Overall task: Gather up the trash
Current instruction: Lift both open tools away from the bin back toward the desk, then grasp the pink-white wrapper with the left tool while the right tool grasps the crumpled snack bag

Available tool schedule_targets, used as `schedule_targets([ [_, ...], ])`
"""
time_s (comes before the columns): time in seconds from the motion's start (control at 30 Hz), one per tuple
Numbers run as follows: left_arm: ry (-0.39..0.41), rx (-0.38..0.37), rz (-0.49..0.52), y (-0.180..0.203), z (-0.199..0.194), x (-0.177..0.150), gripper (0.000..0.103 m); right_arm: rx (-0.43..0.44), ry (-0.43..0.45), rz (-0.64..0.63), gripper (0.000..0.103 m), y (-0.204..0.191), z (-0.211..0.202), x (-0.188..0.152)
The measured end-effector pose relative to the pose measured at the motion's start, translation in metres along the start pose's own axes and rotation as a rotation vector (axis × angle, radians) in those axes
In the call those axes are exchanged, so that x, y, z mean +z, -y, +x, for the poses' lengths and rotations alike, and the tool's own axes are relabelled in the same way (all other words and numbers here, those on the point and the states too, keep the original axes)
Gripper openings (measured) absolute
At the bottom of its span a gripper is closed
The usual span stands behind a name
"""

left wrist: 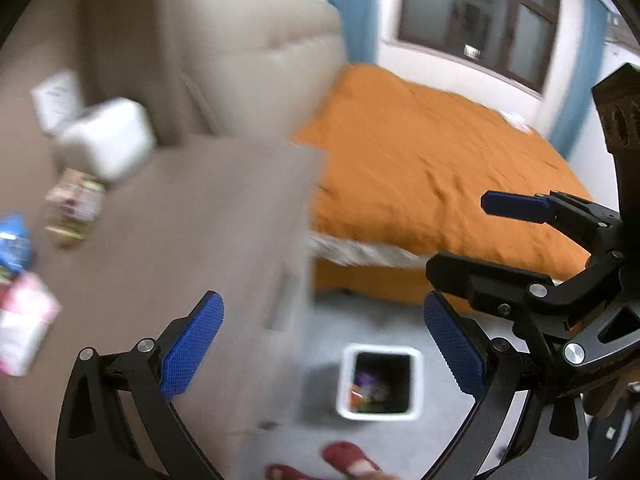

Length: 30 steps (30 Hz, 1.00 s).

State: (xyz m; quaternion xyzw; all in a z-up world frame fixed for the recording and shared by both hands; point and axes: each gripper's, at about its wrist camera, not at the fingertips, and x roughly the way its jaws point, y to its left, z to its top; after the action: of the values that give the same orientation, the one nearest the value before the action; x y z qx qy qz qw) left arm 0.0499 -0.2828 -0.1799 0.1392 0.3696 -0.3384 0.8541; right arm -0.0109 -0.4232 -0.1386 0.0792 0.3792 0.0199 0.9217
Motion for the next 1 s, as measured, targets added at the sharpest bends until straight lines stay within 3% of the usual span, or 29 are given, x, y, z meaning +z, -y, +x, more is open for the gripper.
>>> schedule_targets([
  [0.17,0.068,0.167,-0.056,-0.074,-0.033,0.007,0.098,0.112,0.044,-0.088,0.098,-0.066,0.033,0.047],
  [0.33,0.099,0.284,-0.115,-0.138,-0.055,0.008,0.098,0.195,0.055,-0.156,0.098,-0.131,0.065,0.081],
  [0.5,0.101,0.357,-0.144,-0.186,-0.065,-0.002,0.098,0.208,0.012,-0.220,0.098,-0.193,0.111,0.112],
  [0.6,0.077,0.356,-0.185,-0.217,-0.062,-0.011,0.098,0.145,-0.007,-0.240,0.098,-0.216,0.142,0.122],
  [0.8,-0.010,0.339,-0.184,-0.264,-0.055,-0.041,0.097,0.025,-0.113,-0.208,0.098,-0.219,0.211,0.143],
  [0.87,-0.044,0.313,-0.165,-0.273,-0.050,-0.048,0.085,0.002,-0.132,-0.196,0.098,-0.220,0.229,0.149],
  [1.0,-0.111,0.256,-0.140,-0.285,-0.037,-0.061,0.080,0.013,-0.179,-0.163,0.098,-0.221,0.257,0.156],
])
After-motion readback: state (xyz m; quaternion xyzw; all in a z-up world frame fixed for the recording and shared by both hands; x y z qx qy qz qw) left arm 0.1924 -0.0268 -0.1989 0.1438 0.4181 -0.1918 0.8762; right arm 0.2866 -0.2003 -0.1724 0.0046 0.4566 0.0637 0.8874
